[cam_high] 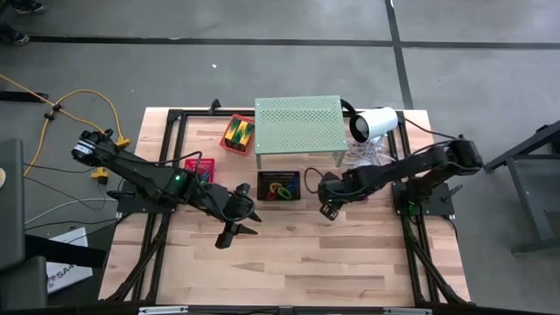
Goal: Pick & Place Office Desk Supplies
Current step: Put the violet spring rubber band into the black bin on the shelf
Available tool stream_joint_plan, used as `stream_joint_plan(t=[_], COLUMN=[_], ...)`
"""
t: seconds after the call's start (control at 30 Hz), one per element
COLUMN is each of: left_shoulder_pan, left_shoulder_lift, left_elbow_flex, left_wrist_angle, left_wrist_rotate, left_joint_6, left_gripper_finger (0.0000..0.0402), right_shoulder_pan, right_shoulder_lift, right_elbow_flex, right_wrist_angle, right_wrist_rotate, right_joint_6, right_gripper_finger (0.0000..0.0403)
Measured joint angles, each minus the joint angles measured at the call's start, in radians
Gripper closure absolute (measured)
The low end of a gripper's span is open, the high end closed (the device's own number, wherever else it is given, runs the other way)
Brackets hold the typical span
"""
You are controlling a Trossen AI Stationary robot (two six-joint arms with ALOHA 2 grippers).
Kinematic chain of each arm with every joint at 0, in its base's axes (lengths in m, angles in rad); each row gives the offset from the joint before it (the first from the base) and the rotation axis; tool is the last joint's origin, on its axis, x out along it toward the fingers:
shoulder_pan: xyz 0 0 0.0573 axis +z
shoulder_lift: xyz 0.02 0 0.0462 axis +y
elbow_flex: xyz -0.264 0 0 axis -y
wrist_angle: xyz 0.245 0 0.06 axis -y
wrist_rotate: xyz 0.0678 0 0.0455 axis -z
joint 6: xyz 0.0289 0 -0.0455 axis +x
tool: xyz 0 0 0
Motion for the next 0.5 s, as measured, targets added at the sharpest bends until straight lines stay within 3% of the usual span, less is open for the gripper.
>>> stream_joint_plan(t=[0.5], left_shoulder_pan=[0.000], left_shoulder_lift=[0.000], left_elbow_flex=[0.000], left_wrist_angle=[0.005], left_wrist_rotate=[0.000], left_joint_6=[0.000], left_gripper_finger=[0.0236], right_shoulder_pan=[0.077], right_shoulder_lift=[-0.273], right_elbow_flex=[-0.276], right_wrist_angle=[-0.019], right_wrist_rotate=[0.004], right_joint_6=[0.257], right_gripper_finger=[0.0321])
